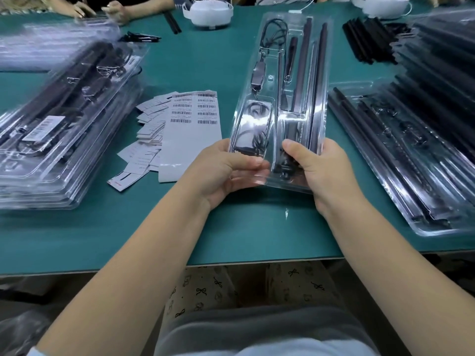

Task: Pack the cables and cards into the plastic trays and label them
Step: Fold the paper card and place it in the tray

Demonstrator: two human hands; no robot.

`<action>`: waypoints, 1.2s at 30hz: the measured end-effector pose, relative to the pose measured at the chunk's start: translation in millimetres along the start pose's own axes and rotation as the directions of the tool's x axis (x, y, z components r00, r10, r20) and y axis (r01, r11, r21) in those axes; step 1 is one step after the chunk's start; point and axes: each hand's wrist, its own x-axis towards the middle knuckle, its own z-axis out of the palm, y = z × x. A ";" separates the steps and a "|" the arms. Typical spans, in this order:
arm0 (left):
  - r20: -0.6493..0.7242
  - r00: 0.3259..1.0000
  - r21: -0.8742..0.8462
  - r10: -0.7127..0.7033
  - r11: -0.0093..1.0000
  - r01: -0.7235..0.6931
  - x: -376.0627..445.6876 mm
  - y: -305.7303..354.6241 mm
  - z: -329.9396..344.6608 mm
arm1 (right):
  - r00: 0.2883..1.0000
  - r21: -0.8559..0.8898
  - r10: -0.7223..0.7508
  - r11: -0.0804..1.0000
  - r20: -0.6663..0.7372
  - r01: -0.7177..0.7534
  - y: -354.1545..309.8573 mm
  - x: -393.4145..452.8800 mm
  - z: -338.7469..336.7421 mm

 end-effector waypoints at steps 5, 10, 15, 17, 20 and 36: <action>0.102 0.994 0.105 -0.046 0.994 0.036 -5.1 5.8 -2.4 | 0.997 0.080 0.078 0.994 -0.001 -0.078 -1.7 3.0 -13.0; 0.027 0.996 0.020 -0.089 0.996 0.089 -11.6 6.9 -11.6 | 0.989 0.133 0.151 0.980 -0.001 -0.150 -7.9 2.4 -30.4; -0.024 0.991 0.140 -0.132 0.981 0.134 -12.6 1.8 1.6 | 0.978 -0.030 0.207 0.978 0.023 -0.206 -11.1 0.7 -39.1; -0.015 0.990 0.143 -0.142 0.979 0.142 -16.5 0.2 4.6 | 0.975 -0.066 0.214 0.975 0.058 -0.210 -14.1 0.5 -42.8; 0.000 0.988 0.162 -0.157 0.975 0.154 -22.3 -3.6 6.8 | 0.967 -0.073 0.232 0.972 0.107 -0.225 -9.6 -3.4 -43.3; -0.113 0.984 0.265 -0.140 0.950 0.166 -33.5 -6.9 29.2 | 0.964 -0.909 -0.061 0.319 0.261 0.266 -30.5 7.7 -39.8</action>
